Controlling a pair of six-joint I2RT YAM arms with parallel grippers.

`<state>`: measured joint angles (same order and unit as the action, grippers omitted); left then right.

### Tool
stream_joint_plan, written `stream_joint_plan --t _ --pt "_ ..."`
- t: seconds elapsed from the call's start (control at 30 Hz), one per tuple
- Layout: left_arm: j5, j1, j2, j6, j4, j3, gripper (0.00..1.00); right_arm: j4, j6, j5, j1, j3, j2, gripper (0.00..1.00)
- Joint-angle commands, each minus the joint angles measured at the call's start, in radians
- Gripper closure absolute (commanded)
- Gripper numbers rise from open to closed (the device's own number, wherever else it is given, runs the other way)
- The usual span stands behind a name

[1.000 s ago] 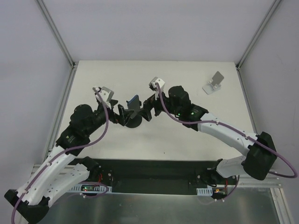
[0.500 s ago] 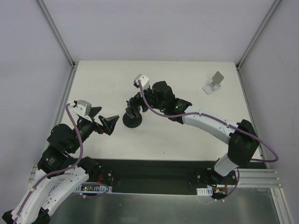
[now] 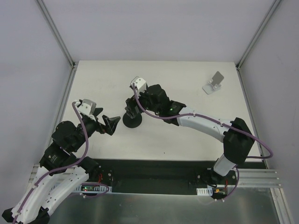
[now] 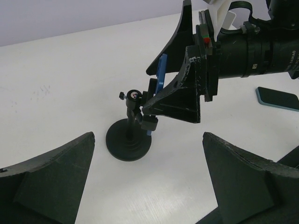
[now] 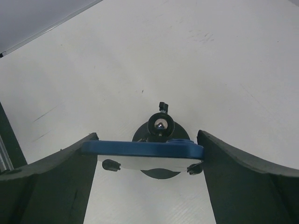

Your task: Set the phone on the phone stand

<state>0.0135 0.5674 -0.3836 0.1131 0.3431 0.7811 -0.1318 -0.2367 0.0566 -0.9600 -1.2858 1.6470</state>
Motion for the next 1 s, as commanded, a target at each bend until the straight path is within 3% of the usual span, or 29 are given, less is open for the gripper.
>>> stream_joint_plan --t 0.0,0.2,0.23,0.3,0.33,0.4,0.43,0.63,0.97 --pt "0.031 -0.012 -0.006 -0.027 -0.022 0.001 0.03 -0.104 0.0 -0.092 -0.019 0.008 -0.026 0.16" --pt "0.034 -0.012 -0.024 -0.046 -0.023 0.007 0.03 -0.152 0.022 -0.144 -0.029 0.042 -0.021 0.41" --pt "0.034 -0.012 -0.028 -0.049 -0.026 0.01 0.03 -0.155 0.025 -0.164 -0.031 0.042 -0.021 0.51" --pt "0.036 -0.012 -0.037 -0.053 -0.026 0.014 0.03 -0.164 0.033 -0.211 -0.034 0.037 -0.019 0.6" --pt "0.036 -0.014 -0.038 -0.056 -0.027 0.017 0.03 -0.169 0.033 -0.23 -0.036 0.034 -0.019 0.73" --pt "0.037 -0.012 -0.049 -0.058 -0.03 0.021 0.03 -0.173 0.031 -0.306 -0.036 0.025 -0.021 0.87" --pt "0.037 -0.014 -0.054 -0.059 -0.032 0.024 0.03 -0.17 0.03 -0.34 -0.034 0.019 -0.021 0.99" --pt "0.028 -0.012 -0.084 -0.064 -0.046 0.044 0.03 -0.16 -0.018 -0.599 -0.007 -0.015 -0.024 0.99" --pt "-0.012 -0.014 -0.159 -0.073 -0.107 0.029 0.03 -0.138 0.022 -0.65 0.227 -0.118 0.037 0.99"
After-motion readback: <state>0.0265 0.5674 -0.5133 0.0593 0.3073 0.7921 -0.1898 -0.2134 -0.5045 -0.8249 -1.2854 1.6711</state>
